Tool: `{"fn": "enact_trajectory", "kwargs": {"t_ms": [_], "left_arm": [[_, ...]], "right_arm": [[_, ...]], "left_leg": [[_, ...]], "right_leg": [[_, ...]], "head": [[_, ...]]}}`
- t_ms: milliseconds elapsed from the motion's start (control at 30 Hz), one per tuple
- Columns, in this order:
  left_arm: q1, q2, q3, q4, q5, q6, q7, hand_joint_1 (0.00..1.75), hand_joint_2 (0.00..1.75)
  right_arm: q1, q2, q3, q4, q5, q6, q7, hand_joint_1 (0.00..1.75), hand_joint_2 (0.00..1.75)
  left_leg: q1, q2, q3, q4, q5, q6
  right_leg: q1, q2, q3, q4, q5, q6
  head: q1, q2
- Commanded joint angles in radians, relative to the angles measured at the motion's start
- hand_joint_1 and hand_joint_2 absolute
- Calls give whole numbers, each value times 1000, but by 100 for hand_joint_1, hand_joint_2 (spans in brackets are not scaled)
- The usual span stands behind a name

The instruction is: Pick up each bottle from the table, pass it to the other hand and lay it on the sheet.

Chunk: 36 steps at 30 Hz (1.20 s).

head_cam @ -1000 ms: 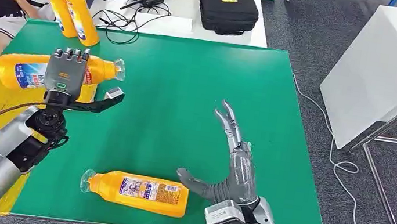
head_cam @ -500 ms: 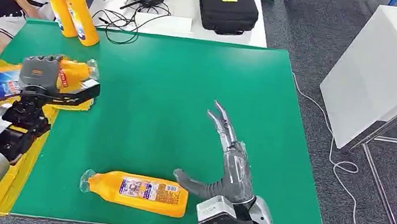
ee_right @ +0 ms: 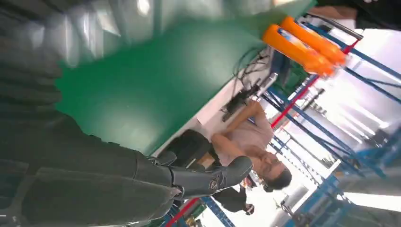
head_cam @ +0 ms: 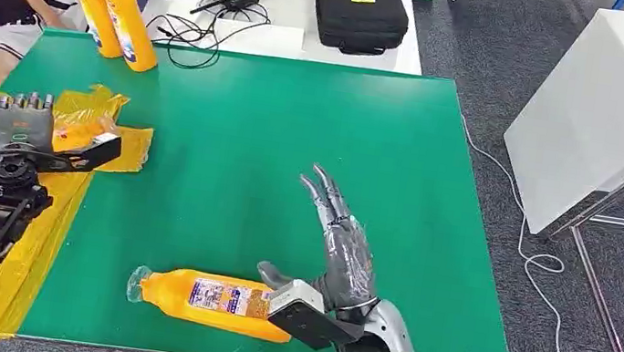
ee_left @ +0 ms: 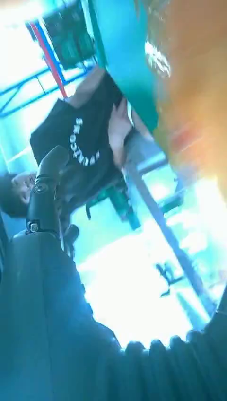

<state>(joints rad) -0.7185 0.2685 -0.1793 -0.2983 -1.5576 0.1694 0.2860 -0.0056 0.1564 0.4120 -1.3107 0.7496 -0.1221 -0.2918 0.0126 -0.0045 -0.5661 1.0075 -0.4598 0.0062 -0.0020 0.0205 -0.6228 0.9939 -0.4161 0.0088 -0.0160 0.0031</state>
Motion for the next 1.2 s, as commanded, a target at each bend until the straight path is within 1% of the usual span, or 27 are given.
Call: {"fn": "enact_trajectory", "kwargs": {"t_ms": [33, 67, 100, 133, 167, 233, 300, 433, 500, 533, 567, 600, 633, 667, 700, 733, 767, 800, 833, 867, 900, 933, 1033, 1100, 1133, 1167, 1200], "left_arm": [[-8, -114, 176, 27, 79, 51, -121, 0, 0], [-9, -132, 225, 21, 130, 61, -183, 0, 0], [-12, -150, 260, 14, 171, 65, -236, 0, 0], [-10, -180, 320, -7, 252, 77, -352, 0, 0], [-11, -186, 319, -8, 251, 77, -348, 0, 0], [-12, -190, 318, -10, 250, 77, -346, 0, 0], [-12, -189, 318, -10, 250, 76, -345, 0, 0], [-10, -186, 318, -11, 250, 75, -345, 0, 0], [-10, -186, 318, -11, 250, 75, -345, 0, 0], [-9, -198, 346, -22, 292, 70, -416, 0, 0], [-11, -227, 390, -41, 372, 38, -534, 0, 0], [-14, -263, 434, -65, 475, -30, -658, 0, 0], [-5, -292, 453, -100, 546, -75, -722, 0, 0], [13, -318, 451, -144, 601, -104, -765, 0, 0], [48, -345, 425, -212, 666, -138, -800, 0, 0], [79, -361, 396, -266, 710, -157, -804, 0, 0], [118, -372, 348, -331, 776, -189, -796, 0, 0], [135, -385, 352, -358, 872, -282, -816, 0, 0], [165, -382, 317, -409, 939, -319, -819, 0, 0], [190, -379, 284, -456, 1005, -345, -829, 0, 175], [218, -381, 259, -519, 1074, -374, -838, 0, 175], [244, -381, 234, -579, 1122, -387, -831, 0, 175], [244, -381, 234, -579, 1122, -387, -831, 0, 175], [283, -386, 217, -671, 1205, -412, -835, 0, 175], [333, -389, 195, -796, 1317, -440, -816, 0, 175], [346, -389, 188, -827, 1354, -444, -823, 0, 175], [363, -392, 179, -872, 1395, -448, -822, 0, 175]], "right_arm": [[-47, -21, 25, 107, 29, 10, 21, 0, 0], [-46, -23, 24, 109, 33, 13, 26, 0, 0], [-44, -24, 24, 113, 37, 18, 34, 0, 0], [-47, -26, 32, 122, 70, 27, 62, 0, 0], [-46, -25, 32, 123, 71, 28, 62, 0, 0], [-46, -24, 33, 124, 72, 28, 63, 0, 0], [-47, -23, 34, 124, 73, 27, 63, 0, 0], [-47, -22, 33, 124, 73, 28, 64, 0, 0], [-47, -22, 33, 124, 73, 28, 64, 0, 0], [-52, -21, 36, 131, 83, 38, 69, 0, 0], [-64, -25, 59, 150, 96, 78, 74, 0, 0], [-77, -27, 92, 179, 121, 102, 75, 0, 0], [-89, -29, 124, 210, 143, 117, 76, 0, 0], [-100, -35, 163, 243, 169, 133, 82, 0, 0], [-116, -47, 224, 291, 217, 150, 100, 0, 0], [-125, -51, 259, 329, 240, 153, 111, 0, 0], [-132, -51, 289, 370, 258, 147, 124, 0, 0], [-138, -52, 306, 393, 277, 145, 133, 0, 0], [-143, -48, 314, 419, 283, 139, 137, 0, 0], [-145, -44, 316, 439, 287, 135, 146, 0, 0], [-149, -41, 323, 464, 306, 138, 168, 0, 175], [-152, -39, 327, 482, 320, 132, 182, 0, 175], [-152, -39, 327, 482, 320, 132, 182, 0, 175], [-153, -36, 335, 506, 358, 121, 217, 0, 175], [-156, -26, 337, 541, 396, 111, 245, 0, 175], [-157, -20, 332, 556, 413, 115, 261, 0, 175], [-161, -12, 329, 583, 440, 111, 281, 0, 175]], "left_leg": [[0, -2, 5, -2, -1, 1], [1, -3, 7, -2, -1, 1], [0, -2, 4, -2, -1, 1], [0, -3, 3, -1, 0, 1], [1, -4, 5, -2, -1, 1], [0, -3, 2, -1, 0, 1], [1, -3, 6, -2, -1, 1], [0, -1, 2, -1, -1, 0], [1, -3, 6, -2, -1, 1], [1, -2, 4, -1, -1, 1], [1, -2, 6, -2, -2, 1], [1, -2, 3, -1, -1, 1], [1, -3, 6, -1, -1, 1], [1, -3, 2, -1, 0, 1], [1, -5, 5, -1, -1, 1], [0, -3, 3, -1, 0, 1], [1, -4, 6, -3, -1, 1], [0, -3, 5, -3, -1, 1], [0, -1, 8, -4, -1, 1], [-1, -1, 4, -2, -1, 1], [0, -1, 7, -3, -2, 1], [-1, 0, 5, -2, -2, 1], [-1, 0, 5, -2, -2, 1], [0, 0, 8, -4, -3, 1], [0, 1, 6, -2, -3, 1], [0, 0, 6, -2, -3, 1], [0, 1, 4, -2, -2, 1]], "right_leg": [[1, -4, 6, -2, -1, 1], [1, -5, 8, -3, -2, 1], [0, -4, 6, -2, -1, 1], [0, -4, 4, -2, -1, 1], [1, -7, 7, -3, -2, 1], [0, -4, 3, -2, -1, 1], [1, -6, 8, -3, -2, 1], [0, -3, 3, -2, -1, 0], [1, -5, 7, -2, -2, 1], [1, -5, 5, -2, -2, 1], [1, -5, 7, -3, -2, 1], [1, -5, 5, -2, -1, 1], [1, -6, 7, -3, -2, 1], [1, -5, 4, -2, -1, 1], [2, -7, 7, -3, -2, 1], [1, -5, 4, -2, -1, 1], [1, -7, 8, -4, -2, 2], [1, -5, 7, -4, -1, 1], [1, -4, 9, -5, -1, 1], [-1, -3, 5, -3, -1, 1], [-1, -3, 8, -4, -1, 1], [-1, -2, 6, -3, -1, 1], [-1, -2, 6, -3, -1, 1], [-1, -3, 9, -4, -2, 1], [-1, -2, 6, -3, -2, 1], [0, -4, 7, -3, -2, 1], [-1, -2, 5, -3, -1, 1]], "head": [[0, 0], [0, 0], [0, 0], [0, 0], [0, 0], [0, 0], [0, 0], [0, 0], [0, 0], [0, 0], [0, 0], [0, 0], [0, 0], [0, 0], [0, 0], [0, 0], [0, 0], [0, 0], [0, 0], [0, 0], [0, 0], [0, 0], [0, 0], [0, 0], [0, 0], [0, 0], [0, 0]]}}
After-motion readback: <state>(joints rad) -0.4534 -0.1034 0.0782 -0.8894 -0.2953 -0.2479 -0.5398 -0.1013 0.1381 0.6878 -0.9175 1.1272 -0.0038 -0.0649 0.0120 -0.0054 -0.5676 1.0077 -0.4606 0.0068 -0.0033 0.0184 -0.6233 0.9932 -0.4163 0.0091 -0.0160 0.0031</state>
